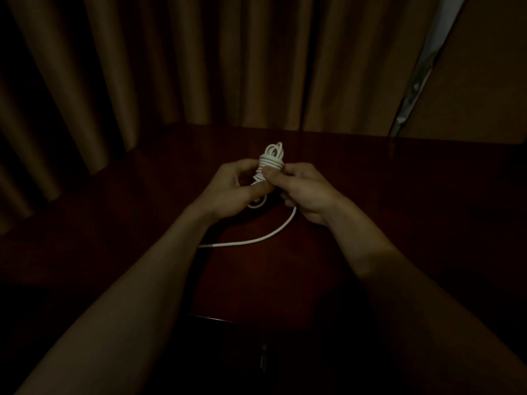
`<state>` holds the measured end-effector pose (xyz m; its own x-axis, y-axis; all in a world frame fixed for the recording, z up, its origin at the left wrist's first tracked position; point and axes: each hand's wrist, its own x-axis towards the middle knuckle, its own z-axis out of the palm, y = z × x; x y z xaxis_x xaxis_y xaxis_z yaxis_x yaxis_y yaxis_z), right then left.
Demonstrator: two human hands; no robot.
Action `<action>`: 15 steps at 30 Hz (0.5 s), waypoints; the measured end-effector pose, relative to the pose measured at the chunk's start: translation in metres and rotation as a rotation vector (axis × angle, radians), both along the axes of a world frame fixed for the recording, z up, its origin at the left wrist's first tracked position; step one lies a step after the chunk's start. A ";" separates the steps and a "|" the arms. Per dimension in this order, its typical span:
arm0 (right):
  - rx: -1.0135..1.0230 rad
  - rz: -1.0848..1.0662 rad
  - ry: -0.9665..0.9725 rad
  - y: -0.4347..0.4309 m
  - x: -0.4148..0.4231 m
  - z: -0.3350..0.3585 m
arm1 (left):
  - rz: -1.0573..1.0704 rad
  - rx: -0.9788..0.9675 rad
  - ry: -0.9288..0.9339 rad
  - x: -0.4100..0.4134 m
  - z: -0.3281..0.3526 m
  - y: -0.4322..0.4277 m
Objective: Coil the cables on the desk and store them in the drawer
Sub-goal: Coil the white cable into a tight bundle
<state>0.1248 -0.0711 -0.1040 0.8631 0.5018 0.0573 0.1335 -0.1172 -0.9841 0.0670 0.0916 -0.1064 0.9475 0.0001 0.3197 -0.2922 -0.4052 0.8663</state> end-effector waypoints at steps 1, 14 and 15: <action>0.004 0.019 0.017 -0.002 0.001 0.001 | -0.008 -0.009 0.010 0.000 0.001 0.001; 0.024 -0.084 -0.071 0.008 0.000 -0.005 | 0.145 0.006 -0.061 0.007 -0.009 0.003; 0.026 -0.100 -0.081 0.009 0.000 -0.006 | 0.183 0.024 -0.085 0.007 -0.010 0.004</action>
<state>0.1252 -0.0619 -0.1099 0.9008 0.4107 0.1407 0.2017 -0.1089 -0.9734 0.0741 0.0953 -0.1162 0.9019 0.1613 0.4007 -0.2836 -0.4786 0.8310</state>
